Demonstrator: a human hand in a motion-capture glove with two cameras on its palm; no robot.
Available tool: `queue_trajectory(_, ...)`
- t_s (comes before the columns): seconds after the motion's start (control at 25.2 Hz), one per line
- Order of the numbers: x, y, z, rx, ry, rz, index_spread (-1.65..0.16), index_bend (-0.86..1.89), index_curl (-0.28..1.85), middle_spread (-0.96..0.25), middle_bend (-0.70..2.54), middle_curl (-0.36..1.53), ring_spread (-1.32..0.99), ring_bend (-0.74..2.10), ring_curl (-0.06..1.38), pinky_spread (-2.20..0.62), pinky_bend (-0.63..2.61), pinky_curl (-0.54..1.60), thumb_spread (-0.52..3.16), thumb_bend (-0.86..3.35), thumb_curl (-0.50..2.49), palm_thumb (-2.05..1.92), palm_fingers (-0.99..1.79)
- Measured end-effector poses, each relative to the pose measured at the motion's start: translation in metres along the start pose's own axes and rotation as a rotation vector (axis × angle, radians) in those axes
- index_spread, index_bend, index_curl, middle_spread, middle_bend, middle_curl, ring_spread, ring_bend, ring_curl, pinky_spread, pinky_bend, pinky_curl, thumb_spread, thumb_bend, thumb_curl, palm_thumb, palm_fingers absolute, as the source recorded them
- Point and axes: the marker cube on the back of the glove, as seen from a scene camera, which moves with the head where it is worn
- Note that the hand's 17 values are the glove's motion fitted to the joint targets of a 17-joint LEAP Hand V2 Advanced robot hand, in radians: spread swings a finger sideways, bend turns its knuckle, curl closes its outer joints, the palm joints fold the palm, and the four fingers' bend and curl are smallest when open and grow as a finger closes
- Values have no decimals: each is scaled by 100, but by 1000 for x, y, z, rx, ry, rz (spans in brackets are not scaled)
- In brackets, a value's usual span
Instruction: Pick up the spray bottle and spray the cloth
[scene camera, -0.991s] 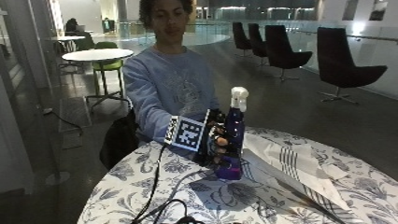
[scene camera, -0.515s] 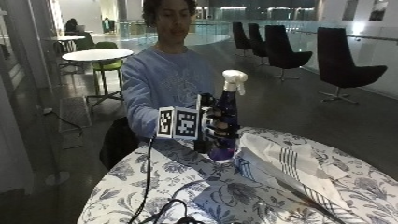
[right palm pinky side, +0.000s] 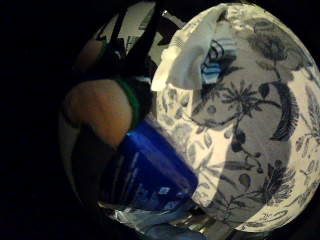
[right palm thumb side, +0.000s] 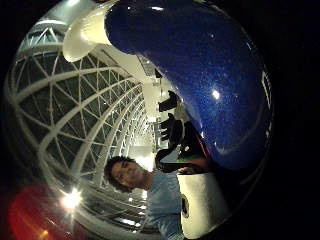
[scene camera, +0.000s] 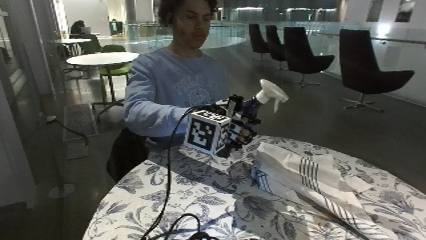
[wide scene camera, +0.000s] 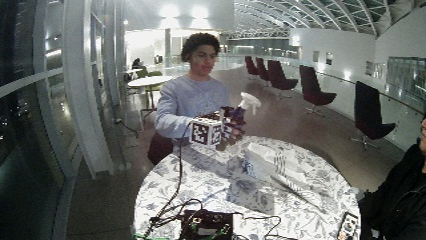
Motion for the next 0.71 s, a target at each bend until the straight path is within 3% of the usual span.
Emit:
queue_trajectory(0.32, 20, -16, 25, -86, -38, 204, -31, 5, 14, -3, 37, 44, 5, 61, 41, 30, 45, 38, 95, -3, 48, 79, 71)
queue_trajectory(0.71, 26, -18, 26, -68, -15, 280, -30, 4, 11, -1, 39, 44, 7, 64, 41, 30, 49, 38, 98, -3, 48, 76, 72)
